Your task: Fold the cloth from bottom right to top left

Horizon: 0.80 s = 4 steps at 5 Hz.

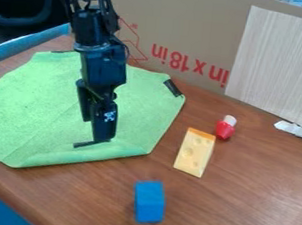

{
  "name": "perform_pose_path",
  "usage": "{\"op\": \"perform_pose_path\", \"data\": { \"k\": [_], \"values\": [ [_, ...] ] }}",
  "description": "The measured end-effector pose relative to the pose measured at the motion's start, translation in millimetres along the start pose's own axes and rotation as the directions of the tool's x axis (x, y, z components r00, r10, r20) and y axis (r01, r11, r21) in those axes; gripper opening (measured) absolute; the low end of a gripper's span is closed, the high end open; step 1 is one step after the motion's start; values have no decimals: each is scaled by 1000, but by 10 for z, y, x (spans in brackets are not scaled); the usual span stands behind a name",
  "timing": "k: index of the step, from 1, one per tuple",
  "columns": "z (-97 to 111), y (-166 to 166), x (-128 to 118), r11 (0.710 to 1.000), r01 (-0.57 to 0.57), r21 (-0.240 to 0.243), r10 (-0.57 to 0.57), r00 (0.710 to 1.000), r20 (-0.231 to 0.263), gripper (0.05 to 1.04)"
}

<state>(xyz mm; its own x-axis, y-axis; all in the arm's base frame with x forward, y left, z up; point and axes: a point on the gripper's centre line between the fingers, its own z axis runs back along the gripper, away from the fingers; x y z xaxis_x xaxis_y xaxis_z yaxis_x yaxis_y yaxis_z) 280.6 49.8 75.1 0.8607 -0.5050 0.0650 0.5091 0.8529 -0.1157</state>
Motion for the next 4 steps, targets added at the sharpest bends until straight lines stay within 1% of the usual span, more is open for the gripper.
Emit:
{"op": "perform_pose_path", "data": {
  "k": [1,2,4],
  "values": [
    [9,34,4,999,33,-5,-33,999,30,1001],
    [-4,39,-7,999,52,-1,-52,998,29,1001],
    [-138,-3,-136,997,72,-3,-72,997,-11,1001]
  ]
}}
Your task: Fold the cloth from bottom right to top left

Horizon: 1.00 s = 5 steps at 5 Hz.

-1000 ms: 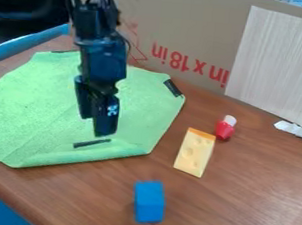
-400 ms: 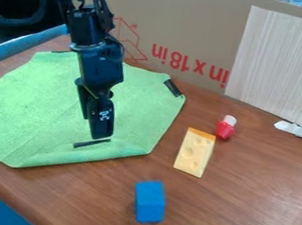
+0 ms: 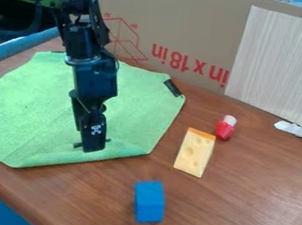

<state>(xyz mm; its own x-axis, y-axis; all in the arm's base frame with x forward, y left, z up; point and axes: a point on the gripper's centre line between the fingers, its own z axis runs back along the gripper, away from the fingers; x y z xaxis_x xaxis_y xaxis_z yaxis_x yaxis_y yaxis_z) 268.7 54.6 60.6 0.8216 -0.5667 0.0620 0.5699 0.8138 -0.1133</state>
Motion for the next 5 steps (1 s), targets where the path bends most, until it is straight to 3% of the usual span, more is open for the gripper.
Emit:
{"op": "perform_pose_path", "data": {
  "k": [1,2,4,5],
  "values": [
    [-53,-26,-17,1000,7,9,-7,1000,-12,1001],
    [-111,-12,11,999,11,31,-10,1000,-24,941],
    [-183,3,13,999,-20,28,20,999,-33,399],
    [-184,24,15,999,-26,37,28,999,-33,184]
  ]
}}
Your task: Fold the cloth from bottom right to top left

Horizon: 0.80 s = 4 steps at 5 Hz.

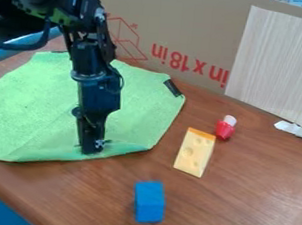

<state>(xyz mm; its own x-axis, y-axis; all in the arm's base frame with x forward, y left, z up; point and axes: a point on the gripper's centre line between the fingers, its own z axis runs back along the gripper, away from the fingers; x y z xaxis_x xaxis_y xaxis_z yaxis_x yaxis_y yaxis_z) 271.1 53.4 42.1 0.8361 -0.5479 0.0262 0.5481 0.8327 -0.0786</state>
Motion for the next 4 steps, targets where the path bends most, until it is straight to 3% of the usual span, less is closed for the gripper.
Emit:
{"op": "perform_pose_path", "data": {
  "k": [1,2,4],
  "values": [
    [5,-4,9,1000,2,-4,-2,1000,0,76],
    [44,-2,53,1000,-2,-23,2,1000,14,60],
    [473,393,220,991,-134,-29,137,981,137,58]
  ]
}}
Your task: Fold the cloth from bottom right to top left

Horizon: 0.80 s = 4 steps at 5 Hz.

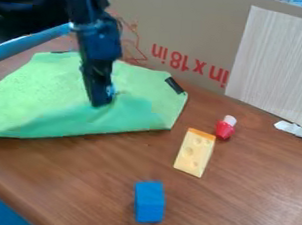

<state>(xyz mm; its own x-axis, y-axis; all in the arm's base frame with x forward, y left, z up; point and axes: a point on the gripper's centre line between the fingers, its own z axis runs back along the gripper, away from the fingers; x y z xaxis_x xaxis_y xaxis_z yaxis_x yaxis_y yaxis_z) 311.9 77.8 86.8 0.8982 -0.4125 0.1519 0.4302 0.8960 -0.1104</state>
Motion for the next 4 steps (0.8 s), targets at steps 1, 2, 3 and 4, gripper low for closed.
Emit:
{"op": "perform_pose_path", "data": {
  "k": [1,2,3,4],
  "values": [
    [88,181,6,998,-58,-20,58,998,13,58],
    [105,417,-2,994,-111,-26,111,994,10,58],
    [153,745,0,985,-173,-15,173,985,9,57],
    [193,1098,-5,970,-241,-33,241,970,9,56]
  ]
}}
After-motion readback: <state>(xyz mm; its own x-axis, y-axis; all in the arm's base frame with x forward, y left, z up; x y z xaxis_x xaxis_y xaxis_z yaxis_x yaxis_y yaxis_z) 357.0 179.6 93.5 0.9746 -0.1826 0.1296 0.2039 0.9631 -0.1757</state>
